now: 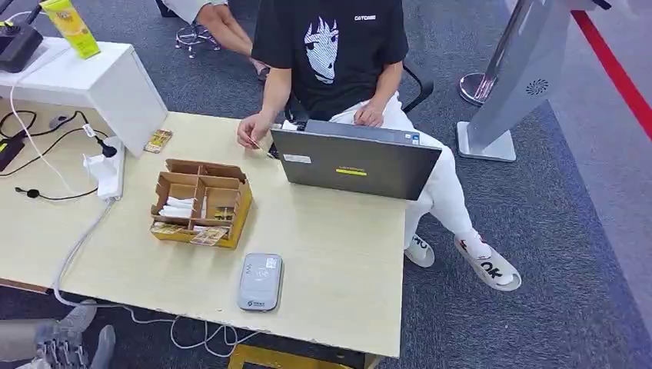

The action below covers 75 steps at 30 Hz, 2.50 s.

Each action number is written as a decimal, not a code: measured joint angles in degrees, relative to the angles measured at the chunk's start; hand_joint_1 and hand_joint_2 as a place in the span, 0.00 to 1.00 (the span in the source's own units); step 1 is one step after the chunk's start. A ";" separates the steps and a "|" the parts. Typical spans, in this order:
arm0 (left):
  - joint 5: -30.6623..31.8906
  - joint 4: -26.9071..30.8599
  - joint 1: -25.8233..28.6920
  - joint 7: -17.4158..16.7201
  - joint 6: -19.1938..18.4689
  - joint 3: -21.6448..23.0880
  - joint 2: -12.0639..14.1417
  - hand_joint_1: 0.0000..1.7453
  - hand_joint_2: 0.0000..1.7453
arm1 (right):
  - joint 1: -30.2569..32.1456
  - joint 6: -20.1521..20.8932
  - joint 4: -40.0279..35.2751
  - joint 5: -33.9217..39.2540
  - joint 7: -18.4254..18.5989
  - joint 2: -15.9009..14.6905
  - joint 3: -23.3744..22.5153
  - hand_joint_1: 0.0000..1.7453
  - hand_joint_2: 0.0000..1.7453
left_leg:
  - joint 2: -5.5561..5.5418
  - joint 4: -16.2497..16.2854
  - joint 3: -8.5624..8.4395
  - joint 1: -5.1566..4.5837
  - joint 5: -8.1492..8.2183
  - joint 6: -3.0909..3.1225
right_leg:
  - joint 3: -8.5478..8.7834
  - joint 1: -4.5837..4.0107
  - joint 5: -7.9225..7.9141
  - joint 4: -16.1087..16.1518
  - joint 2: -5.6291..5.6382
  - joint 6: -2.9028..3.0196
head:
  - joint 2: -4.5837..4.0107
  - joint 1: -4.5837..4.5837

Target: Pass the card to the sensor for recognition and then transmit it.

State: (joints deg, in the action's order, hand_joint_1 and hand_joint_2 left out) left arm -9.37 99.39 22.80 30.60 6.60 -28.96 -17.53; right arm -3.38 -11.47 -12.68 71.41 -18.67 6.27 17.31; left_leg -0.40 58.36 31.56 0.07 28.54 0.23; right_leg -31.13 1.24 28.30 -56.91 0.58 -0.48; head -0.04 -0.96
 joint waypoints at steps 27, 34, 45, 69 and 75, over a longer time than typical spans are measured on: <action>48.61 10.29 -8.58 -10.73 2.65 12.67 19.01 0.00 1.00 | -1.74 0.00 1.03 -2.53 -1.25 0.11 7.78 0.00 1.00 | 0.01 0.00 -0.01 0.04 -0.10 -0.08 | -0.02 -0.06 -0.07 -0.02 0.02 0.09 | 0.00 0.02; 60.41 9.61 -11.91 -15.52 2.47 15.87 26.95 0.00 1.00 | -2.40 0.00 1.27 -3.48 -0.63 0.11 10.01 0.00 1.00 | 0.01 0.00 -0.01 0.05 -0.11 -0.11 | -0.04 -0.07 -0.09 -0.05 0.05 0.12 | 0.00 0.00; 78.89 9.63 -14.40 -25.17 3.97 19.86 39.62 1.00 1.00 | -2.54 0.00 1.36 -5.00 -1.25 0.11 13.79 0.00 1.00 | 0.02 0.00 0.00 0.07 -0.13 -0.12 | -0.05 -0.09 -0.10 -0.06 0.06 0.14 | 0.00 0.02; 99.18 14.29 -17.66 -32.09 11.41 25.31 43.97 1.00 1.00 | -3.26 0.09 1.68 -5.92 -1.33 2.01 18.56 0.00 1.00 | 0.01 0.00 0.01 0.08 -0.19 -0.15 | -0.03 -0.11 -0.16 -0.05 0.03 0.17 | 0.00 0.09; 99.20 14.33 -19.12 -34.23 9.97 29.06 42.19 1.00 1.00 | -3.28 0.09 1.68 -5.73 -1.42 2.03 18.62 0.00 1.00 | 0.00 0.00 0.01 0.08 -0.19 -0.15 | -0.09 -0.11 -0.15 -0.04 0.01 0.17 | 0.00 0.09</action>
State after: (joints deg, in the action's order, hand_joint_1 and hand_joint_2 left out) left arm 89.83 113.72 3.68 -3.63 16.57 0.10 24.66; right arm -6.66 -11.39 -10.99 65.68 -20.09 8.31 35.93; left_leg -0.40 58.36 31.57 0.15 28.35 0.08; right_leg -31.22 1.13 28.15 -56.95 0.59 -0.30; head -0.04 -0.87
